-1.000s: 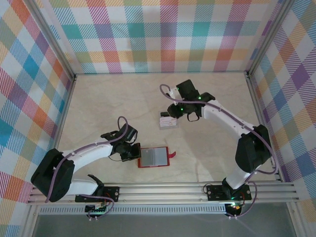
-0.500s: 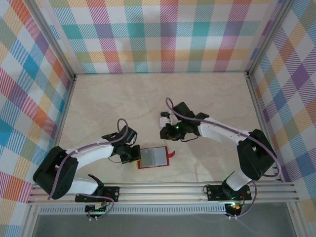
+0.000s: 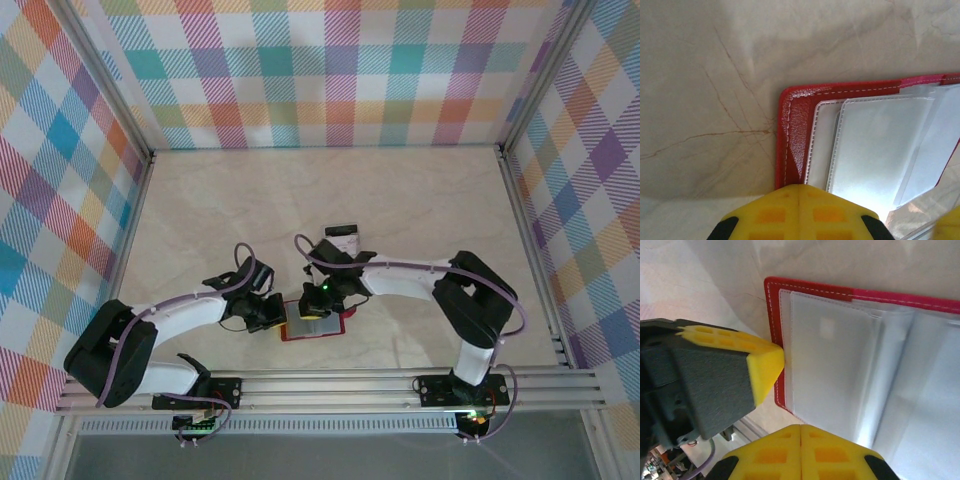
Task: Take the credit cards out of the card holder
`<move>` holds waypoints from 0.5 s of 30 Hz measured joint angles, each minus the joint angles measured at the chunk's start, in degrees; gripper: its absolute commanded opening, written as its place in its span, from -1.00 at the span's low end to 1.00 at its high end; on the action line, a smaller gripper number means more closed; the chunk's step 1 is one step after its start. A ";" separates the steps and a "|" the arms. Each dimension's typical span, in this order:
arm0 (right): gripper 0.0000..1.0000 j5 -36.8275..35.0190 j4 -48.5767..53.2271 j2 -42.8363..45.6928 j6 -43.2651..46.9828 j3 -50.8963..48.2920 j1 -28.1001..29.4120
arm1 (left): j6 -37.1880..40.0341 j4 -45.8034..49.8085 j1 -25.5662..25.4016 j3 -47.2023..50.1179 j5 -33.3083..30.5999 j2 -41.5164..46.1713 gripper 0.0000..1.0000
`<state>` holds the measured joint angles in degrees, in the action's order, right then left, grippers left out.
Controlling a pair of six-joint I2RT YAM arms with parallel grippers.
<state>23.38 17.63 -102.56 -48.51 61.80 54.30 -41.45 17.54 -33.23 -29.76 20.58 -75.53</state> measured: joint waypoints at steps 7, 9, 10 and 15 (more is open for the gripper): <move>-0.87 -1.81 -0.04 -5.29 -0.68 4.83 2.54 | -1.07 -1.70 0.07 1.49 0.44 1.16 -1.00; -0.87 -1.97 -0.04 -6.45 -0.83 5.31 2.86 | -1.20 -1.86 0.07 1.55 0.44 1.27 -1.00; -0.86 -2.08 -0.02 -6.86 -0.85 5.35 2.97 | -1.20 -1.92 0.07 1.62 0.46 1.27 -1.00; -0.81 -2.84 1.44 -8.94 -0.98 6.67 3.48 | -1.20 -2.67 0.07 2.10 0.81 1.49 -1.00</move>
<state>20.53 19.07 -111.50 -49.50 68.47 57.78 -42.65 14.87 -33.17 -27.66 21.39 -74.04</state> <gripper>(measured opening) 0.083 0.051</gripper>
